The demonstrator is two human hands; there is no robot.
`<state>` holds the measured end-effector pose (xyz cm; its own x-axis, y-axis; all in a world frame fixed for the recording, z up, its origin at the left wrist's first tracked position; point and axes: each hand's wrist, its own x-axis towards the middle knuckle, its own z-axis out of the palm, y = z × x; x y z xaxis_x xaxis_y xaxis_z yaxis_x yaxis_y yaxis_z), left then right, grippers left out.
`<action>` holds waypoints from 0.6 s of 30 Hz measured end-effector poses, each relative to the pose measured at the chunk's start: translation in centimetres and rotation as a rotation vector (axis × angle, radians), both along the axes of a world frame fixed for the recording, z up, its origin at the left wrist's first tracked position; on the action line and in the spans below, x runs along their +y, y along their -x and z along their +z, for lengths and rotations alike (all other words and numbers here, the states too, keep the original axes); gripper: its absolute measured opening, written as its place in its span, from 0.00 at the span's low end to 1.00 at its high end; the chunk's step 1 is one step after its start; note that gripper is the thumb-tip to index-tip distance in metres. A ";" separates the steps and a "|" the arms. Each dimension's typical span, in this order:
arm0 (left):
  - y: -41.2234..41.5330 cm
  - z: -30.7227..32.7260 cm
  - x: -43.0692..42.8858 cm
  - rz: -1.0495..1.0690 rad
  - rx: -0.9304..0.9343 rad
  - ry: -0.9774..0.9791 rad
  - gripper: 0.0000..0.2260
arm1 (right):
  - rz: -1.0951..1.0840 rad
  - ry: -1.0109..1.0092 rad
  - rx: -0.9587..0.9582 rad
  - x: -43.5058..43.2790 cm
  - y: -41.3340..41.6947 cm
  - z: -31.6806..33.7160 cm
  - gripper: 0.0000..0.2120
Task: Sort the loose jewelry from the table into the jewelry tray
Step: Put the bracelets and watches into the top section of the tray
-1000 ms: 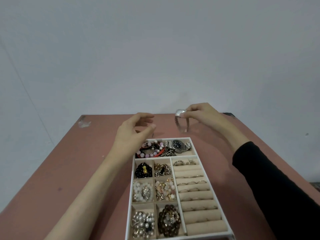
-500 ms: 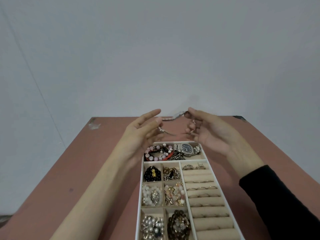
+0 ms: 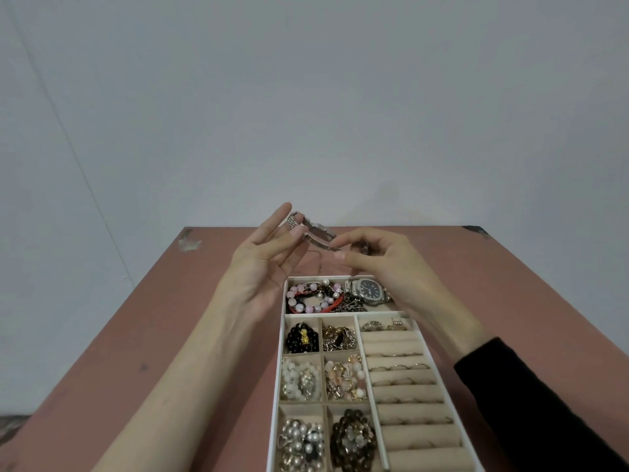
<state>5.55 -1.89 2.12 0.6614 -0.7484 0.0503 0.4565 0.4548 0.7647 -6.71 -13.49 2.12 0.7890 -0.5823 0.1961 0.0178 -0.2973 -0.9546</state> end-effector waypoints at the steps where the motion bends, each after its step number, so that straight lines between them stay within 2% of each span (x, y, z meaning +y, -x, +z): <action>1: 0.0 0.0 0.0 0.012 0.007 0.004 0.20 | -0.032 0.066 -0.007 0.1 0.0 -0.1 0.07; 6: 0.1 0.0 -0.1 0.030 0.038 0.041 0.17 | -0.165 0.324 0.009 0.4 -0.2 -0.5 0.06; 10: 0.2 0.1 -0.2 0.041 0.002 0.050 0.15 | -0.234 0.407 0.030 0.5 -0.5 -0.9 0.08; 14: 0.5 -0.1 -0.2 0.055 -0.098 0.038 0.18 | -0.263 0.349 0.011 0.6 -0.7 -0.8 0.09; 18: 0.8 -0.2 -0.1 0.042 -0.250 -0.031 0.21 | -0.171 0.182 0.026 1.0 -0.4 -0.2 0.05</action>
